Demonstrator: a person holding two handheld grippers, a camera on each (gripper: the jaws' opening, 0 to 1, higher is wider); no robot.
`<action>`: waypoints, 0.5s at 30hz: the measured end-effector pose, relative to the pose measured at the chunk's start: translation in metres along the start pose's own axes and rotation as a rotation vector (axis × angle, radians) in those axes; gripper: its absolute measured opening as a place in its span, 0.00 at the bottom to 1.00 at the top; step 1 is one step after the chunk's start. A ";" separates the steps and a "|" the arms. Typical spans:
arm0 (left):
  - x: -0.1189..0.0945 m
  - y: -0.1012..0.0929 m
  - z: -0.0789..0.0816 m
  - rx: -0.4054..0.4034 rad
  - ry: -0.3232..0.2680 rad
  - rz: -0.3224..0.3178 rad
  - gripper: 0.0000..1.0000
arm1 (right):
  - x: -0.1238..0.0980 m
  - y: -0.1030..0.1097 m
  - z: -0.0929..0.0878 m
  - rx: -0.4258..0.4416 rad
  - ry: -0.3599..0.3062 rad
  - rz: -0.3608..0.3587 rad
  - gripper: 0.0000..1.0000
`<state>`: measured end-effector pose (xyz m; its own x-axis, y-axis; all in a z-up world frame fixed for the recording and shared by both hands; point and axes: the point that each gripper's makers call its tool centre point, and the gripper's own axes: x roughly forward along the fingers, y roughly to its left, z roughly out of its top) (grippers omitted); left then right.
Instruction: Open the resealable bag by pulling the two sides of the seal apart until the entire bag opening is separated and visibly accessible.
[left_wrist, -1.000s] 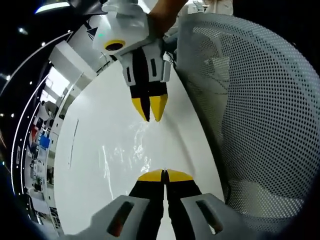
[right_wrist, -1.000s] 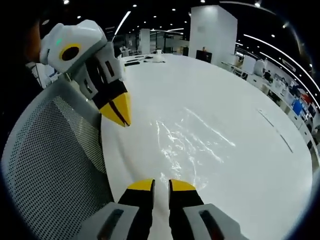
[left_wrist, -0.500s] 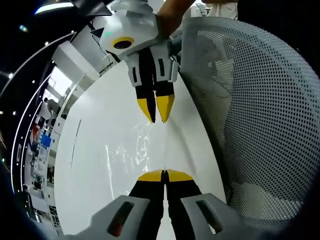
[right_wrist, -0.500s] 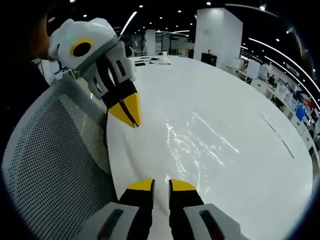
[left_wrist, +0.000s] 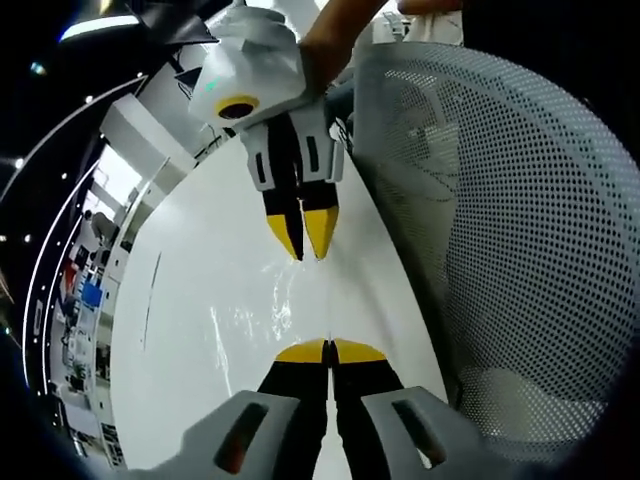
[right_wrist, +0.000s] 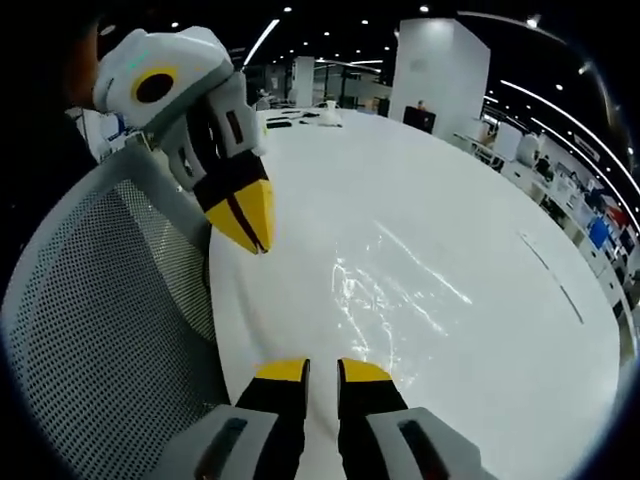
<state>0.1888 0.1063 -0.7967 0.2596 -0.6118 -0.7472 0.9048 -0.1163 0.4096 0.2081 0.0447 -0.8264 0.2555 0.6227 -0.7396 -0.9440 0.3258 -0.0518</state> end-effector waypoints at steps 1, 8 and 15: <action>0.000 0.000 0.002 0.001 -0.008 0.001 0.00 | 0.000 -0.001 0.000 0.002 -0.001 -0.001 0.07; 0.001 0.002 0.003 -0.003 -0.007 0.010 0.00 | 0.003 0.003 0.003 0.002 -0.006 0.018 0.00; 0.001 0.004 -0.009 -0.072 0.049 0.029 0.00 | 0.005 0.002 0.009 0.015 -0.006 -0.002 0.00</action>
<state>0.1960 0.1118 -0.8005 0.3007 -0.5748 -0.7611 0.9182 -0.0413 0.3940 0.2091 0.0555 -0.8241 0.2587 0.6259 -0.7358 -0.9402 0.3380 -0.0431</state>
